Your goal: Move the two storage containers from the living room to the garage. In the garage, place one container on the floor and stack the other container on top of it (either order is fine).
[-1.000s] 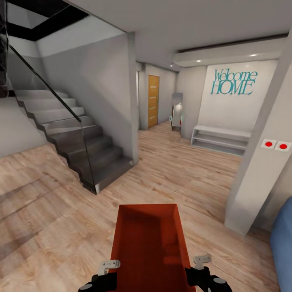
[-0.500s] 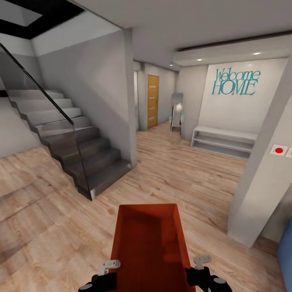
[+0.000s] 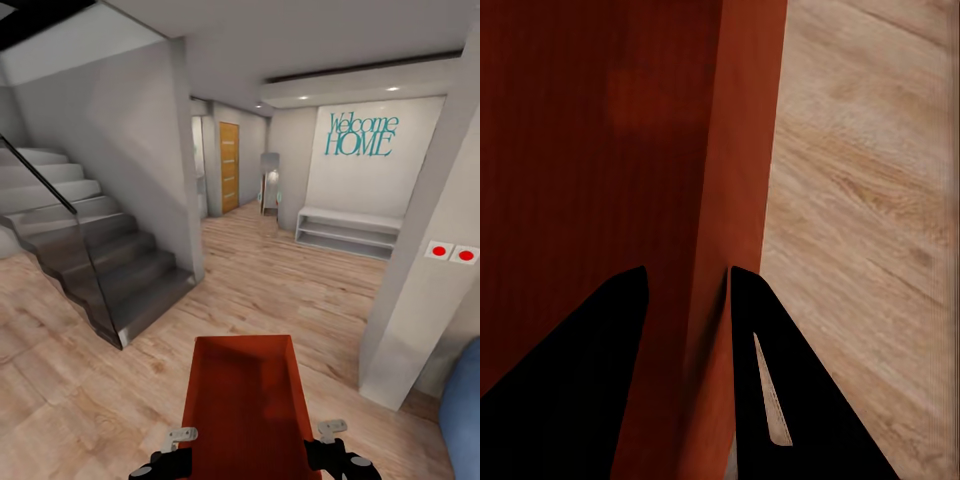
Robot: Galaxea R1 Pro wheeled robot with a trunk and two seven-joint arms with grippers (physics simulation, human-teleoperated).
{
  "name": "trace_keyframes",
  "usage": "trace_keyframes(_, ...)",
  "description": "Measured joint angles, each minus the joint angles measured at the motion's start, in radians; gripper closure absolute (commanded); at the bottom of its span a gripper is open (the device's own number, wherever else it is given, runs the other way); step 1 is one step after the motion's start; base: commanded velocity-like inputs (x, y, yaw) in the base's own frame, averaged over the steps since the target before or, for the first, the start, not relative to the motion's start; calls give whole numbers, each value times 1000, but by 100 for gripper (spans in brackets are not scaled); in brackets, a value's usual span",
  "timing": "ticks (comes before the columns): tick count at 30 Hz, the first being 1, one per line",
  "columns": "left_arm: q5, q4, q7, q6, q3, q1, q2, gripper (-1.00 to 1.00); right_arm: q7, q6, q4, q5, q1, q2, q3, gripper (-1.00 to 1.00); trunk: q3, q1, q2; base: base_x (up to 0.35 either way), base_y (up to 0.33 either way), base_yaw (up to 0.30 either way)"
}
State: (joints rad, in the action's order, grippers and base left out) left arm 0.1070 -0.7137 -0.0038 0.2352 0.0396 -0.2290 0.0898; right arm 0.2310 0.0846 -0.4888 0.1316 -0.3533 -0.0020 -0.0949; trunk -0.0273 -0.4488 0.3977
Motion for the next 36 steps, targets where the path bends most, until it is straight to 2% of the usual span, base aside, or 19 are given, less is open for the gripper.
trace_keyframes(36,1,0,0,0,0,0,0,100,0,0,0,0,0,0,0,100,0,0,0,330,-84,-3)
